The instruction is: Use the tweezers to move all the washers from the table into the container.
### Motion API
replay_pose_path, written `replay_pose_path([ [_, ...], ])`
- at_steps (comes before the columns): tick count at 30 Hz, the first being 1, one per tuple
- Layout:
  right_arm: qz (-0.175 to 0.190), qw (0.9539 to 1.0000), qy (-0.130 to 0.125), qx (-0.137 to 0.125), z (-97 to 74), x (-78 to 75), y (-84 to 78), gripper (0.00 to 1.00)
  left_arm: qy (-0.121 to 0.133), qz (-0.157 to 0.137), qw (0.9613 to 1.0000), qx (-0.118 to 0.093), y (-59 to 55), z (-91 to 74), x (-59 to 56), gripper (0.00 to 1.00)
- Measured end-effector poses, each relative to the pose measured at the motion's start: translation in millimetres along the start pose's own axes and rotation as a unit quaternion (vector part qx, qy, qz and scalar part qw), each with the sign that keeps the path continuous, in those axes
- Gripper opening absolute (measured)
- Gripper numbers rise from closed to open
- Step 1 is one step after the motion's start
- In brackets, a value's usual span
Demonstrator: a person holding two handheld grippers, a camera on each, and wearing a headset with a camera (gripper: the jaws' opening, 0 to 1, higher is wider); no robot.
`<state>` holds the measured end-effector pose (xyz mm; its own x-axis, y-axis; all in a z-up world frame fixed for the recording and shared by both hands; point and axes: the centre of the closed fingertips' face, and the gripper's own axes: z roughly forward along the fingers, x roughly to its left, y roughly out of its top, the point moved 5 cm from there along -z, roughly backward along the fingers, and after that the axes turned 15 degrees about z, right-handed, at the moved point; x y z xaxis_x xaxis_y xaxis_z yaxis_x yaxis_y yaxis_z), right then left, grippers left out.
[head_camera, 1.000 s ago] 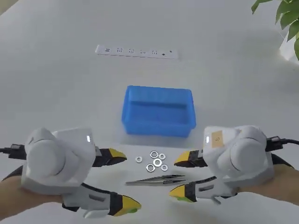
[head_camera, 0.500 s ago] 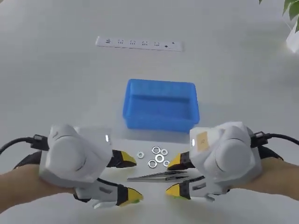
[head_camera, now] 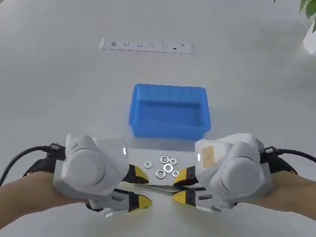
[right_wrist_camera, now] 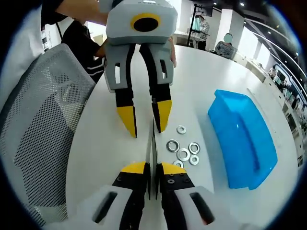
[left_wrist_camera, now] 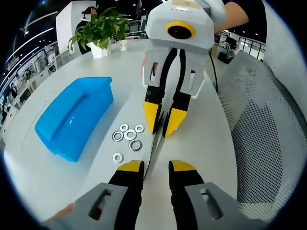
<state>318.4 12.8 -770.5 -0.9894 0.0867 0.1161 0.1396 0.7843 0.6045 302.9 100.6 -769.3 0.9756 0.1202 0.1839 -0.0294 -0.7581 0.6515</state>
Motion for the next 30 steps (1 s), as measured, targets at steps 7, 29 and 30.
replay_pose_path([
  [7, 0.006, 1.0000, -0.002, -0.005, -0.2, 0.1, -0.5, 0.10, -0.001, -0.003, 1.0000, -0.003, 5.1, 4.8, 0.6, 0.15],
  [29, -0.019, 0.9995, -0.012, -0.020, 5.5, 11.1, 6.4, 0.08, -0.043, -0.015, 0.9987, 0.024, 8.5, -10.3, -1.4, 0.07],
  [30, -0.018, 0.9996, -0.011, -0.021, 5.1, 11.1, 6.8, 0.08, -0.048, -0.009, 0.9985, 0.025, 10.2, -12.8, -1.6, 0.07],
])
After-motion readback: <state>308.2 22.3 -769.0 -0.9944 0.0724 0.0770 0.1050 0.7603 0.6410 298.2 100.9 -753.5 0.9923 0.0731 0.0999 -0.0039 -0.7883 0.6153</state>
